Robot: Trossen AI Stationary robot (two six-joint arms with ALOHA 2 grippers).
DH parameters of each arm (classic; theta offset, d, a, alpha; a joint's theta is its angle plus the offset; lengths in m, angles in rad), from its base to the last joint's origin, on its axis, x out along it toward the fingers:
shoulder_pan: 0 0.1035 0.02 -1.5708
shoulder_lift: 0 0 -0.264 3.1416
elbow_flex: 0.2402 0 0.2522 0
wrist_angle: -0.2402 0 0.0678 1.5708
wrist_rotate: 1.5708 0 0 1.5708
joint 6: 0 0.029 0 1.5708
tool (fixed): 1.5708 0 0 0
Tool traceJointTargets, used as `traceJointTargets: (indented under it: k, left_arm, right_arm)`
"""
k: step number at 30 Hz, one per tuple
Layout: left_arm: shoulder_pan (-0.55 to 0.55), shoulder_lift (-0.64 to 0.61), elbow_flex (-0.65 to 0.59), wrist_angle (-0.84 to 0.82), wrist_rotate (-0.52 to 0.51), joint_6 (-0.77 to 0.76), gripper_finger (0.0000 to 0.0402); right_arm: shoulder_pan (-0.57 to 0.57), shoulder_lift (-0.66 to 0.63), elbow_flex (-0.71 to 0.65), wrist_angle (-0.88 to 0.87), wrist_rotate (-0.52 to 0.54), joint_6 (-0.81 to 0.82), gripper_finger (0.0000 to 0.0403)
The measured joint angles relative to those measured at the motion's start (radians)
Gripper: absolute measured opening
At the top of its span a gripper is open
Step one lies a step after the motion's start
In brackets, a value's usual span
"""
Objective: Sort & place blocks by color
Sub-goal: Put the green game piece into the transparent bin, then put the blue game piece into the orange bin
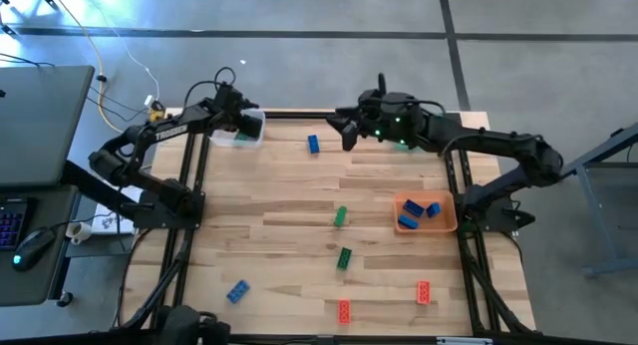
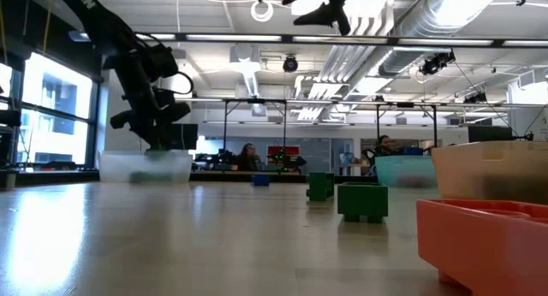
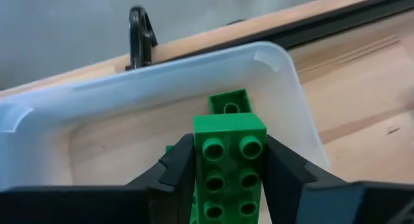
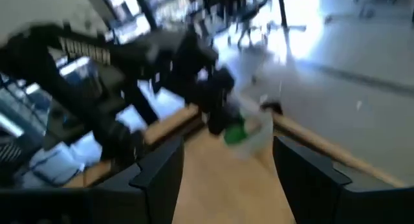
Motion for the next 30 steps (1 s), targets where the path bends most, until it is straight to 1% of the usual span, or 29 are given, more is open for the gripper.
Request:
traceJointTargets:
  k: [3,8,11,15,18,23,26,30]
  left_arm:
    - [0.0,0.021,0.0,0.001,0.008,0.0,0.0126]
    - [0.001,0.029,0.009,0.002,0.009,0.001,0.013]
    - [0.003,0.029,0.019,-0.001,0.0,0.014,0.0138]
    - [0.004,0.029,0.031,-0.005,0.001,0.017,0.016]
    - [0.004,0.029,0.043,-0.005,0.019,0.019,0.0181]
    - [0.004,0.029,0.073,-0.023,0.057,0.044,0.0216]
    - [0.004,0.029,0.111,-0.058,0.049,0.044,0.0232]
    - [0.004,0.028,0.167,-0.097,0.052,0.044,0.0242]
  right_arm:
    - [0.005,0.011,0.0,-0.054,-0.039,0.044,0.0225]
    - [0.045,0.016,0.0,-0.157,-0.069,0.091,0.0225]
    - [0.084,0.016,0.0,-0.218,-0.077,0.12,0.0225]
    - [0.13,0.017,0.0,-0.278,-0.077,0.169,0.0225]
    - [0.152,0.017,0.0,-0.311,-0.069,0.184,0.0225]
    - [0.159,0.017,0.0,-0.347,-0.057,0.158,0.0225]
    - [0.145,0.016,0.0,-0.346,-0.011,0.148,0.0225]
    - [0.109,0.016,0.0,-0.343,0.012,0.132,0.0225]
